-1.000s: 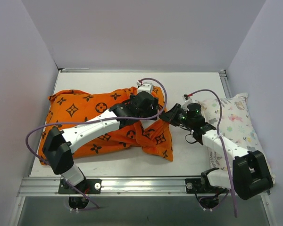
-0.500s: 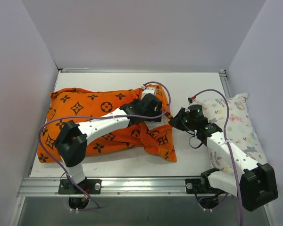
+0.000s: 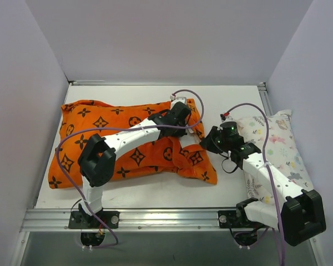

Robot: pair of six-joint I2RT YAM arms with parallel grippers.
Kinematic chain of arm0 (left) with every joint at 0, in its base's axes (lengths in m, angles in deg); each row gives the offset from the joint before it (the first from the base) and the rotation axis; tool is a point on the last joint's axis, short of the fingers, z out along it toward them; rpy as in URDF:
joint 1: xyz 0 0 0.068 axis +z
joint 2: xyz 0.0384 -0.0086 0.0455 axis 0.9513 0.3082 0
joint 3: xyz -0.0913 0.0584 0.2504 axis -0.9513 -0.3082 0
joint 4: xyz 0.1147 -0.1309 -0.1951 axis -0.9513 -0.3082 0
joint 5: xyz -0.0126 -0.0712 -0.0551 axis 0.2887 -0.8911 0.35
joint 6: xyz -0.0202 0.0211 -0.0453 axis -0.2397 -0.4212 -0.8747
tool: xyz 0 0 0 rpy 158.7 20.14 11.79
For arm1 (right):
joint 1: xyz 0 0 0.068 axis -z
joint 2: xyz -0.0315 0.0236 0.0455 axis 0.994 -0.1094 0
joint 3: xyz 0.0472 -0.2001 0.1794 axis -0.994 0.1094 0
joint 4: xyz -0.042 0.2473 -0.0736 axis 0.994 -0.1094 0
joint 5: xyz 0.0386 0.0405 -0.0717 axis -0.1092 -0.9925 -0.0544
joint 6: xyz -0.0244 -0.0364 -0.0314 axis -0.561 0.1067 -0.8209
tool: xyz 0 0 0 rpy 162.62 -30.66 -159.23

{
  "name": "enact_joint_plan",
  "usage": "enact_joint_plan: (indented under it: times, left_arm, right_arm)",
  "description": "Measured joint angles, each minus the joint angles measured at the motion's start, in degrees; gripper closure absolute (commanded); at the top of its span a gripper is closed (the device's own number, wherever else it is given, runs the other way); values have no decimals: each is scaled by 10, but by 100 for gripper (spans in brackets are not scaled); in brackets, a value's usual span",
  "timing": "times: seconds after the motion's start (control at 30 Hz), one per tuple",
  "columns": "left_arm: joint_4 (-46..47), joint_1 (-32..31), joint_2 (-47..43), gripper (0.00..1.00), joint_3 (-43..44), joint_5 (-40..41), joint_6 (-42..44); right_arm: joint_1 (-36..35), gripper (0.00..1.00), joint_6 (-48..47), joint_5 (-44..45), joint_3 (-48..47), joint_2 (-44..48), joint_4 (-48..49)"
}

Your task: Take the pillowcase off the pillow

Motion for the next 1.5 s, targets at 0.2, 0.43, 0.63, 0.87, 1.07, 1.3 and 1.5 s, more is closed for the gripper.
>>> enact_joint_plan:
  times: [0.2,0.43,0.63,0.87,1.07,1.3,1.5]
  left_arm:
    - [-25,33,-16,100,19,-16,-38]
    - [-31,84,-96,100,-8,-23,-89]
    - [-26,136,-180,100,-58,-57,-107]
    - [-20,165,-232,100,-83,-99,-112]
    - [12,177,-270,100,-133,-186,-95]
    - [97,96,-339,100,-283,-200,-72]
    - [151,62,-365,100,-360,-190,-73]
  right_arm:
    - [0,100,-9,0,-13,0,3]
    - [7,100,-13,10,7,3,31]
    - [70,100,-8,-50,40,-2,73]
    - [84,100,6,-94,41,-55,112]
    - [82,93,7,-124,44,-90,141]
    - [35,65,-31,-89,34,-90,84]
    - [22,30,-63,-43,-3,-72,29]
